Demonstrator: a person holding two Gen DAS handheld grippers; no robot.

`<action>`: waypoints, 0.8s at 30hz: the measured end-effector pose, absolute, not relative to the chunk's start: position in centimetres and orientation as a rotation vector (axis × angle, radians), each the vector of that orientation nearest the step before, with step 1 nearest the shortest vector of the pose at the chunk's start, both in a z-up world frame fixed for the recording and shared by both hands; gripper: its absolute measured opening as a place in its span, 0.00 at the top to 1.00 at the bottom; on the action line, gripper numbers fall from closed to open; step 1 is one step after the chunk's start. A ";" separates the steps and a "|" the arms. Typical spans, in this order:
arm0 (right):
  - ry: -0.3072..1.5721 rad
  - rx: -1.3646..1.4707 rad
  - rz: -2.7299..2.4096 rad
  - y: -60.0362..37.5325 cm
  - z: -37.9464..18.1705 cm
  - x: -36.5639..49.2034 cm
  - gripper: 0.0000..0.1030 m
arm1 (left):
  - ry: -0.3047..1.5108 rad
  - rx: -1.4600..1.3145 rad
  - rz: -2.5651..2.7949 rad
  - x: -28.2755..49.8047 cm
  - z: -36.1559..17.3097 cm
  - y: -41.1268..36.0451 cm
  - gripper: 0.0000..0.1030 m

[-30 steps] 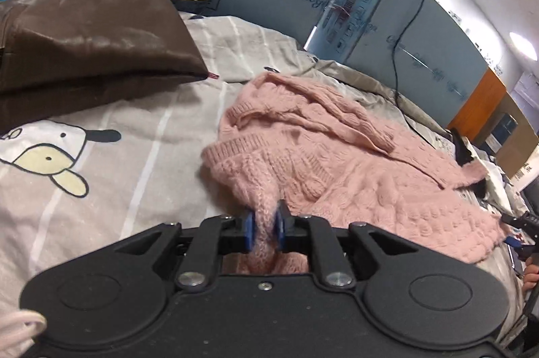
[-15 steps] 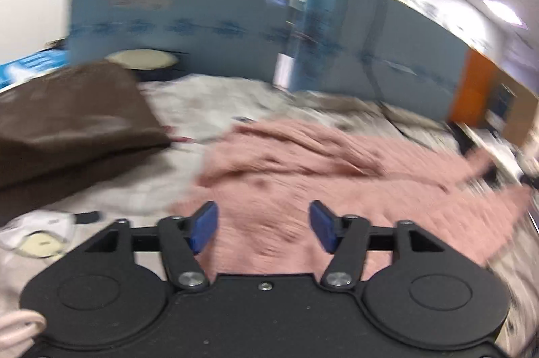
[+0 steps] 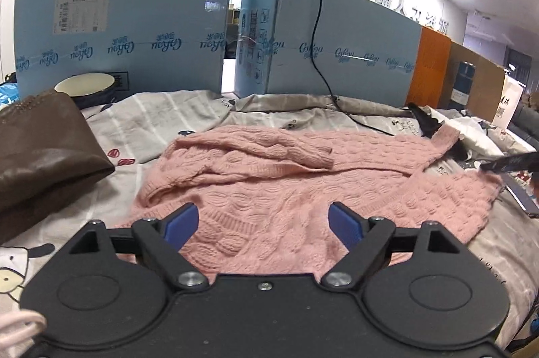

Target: Fold clothes

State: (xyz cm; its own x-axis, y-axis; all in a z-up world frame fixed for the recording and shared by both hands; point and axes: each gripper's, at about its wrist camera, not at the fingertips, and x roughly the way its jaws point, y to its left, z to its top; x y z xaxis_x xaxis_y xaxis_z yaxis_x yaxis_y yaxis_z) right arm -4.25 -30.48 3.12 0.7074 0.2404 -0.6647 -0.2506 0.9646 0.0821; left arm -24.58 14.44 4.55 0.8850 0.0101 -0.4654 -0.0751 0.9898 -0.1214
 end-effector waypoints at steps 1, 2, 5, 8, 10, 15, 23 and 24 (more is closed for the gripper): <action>0.738 -0.027 0.283 -30.2 2.8 -4.3 0.70 | 0.491 -0.137 0.042 -24.5 4.4 14.4 0.15; 0.724 -0.033 0.293 -30.1 2.8 -4.6 0.80 | 0.500 -0.137 0.039 -24.5 4.2 14.3 0.15; 0.645 -0.093 0.214 -29.6 3.0 -5.1 0.92 | 0.542 -0.134 0.057 -24.2 3.4 14.4 0.14; 0.650 -0.165 0.187 -29.2 2.4 -4.6 0.90 | 0.567 -0.138 0.074 -24.3 2.6 14.6 0.14; 0.645 -0.208 0.162 -28.9 2.4 -4.4 0.86 | 0.562 -0.143 0.086 -24.6 2.5 14.9 0.14; 0.455 -0.209 0.158 -25.7 6.6 -6.2 0.50 | 0.473 -0.170 0.127 -26.6 3.6 16.2 0.13; 0.680 0.140 0.884 -12.1 6.9 -4.7 0.43 | 0.480 -0.175 0.328 -29.0 3.2 19.1 0.12; 0.718 0.130 0.922 -9.7 6.3 -4.5 0.44 | 0.485 -0.176 0.348 -29.2 3.0 19.3 0.12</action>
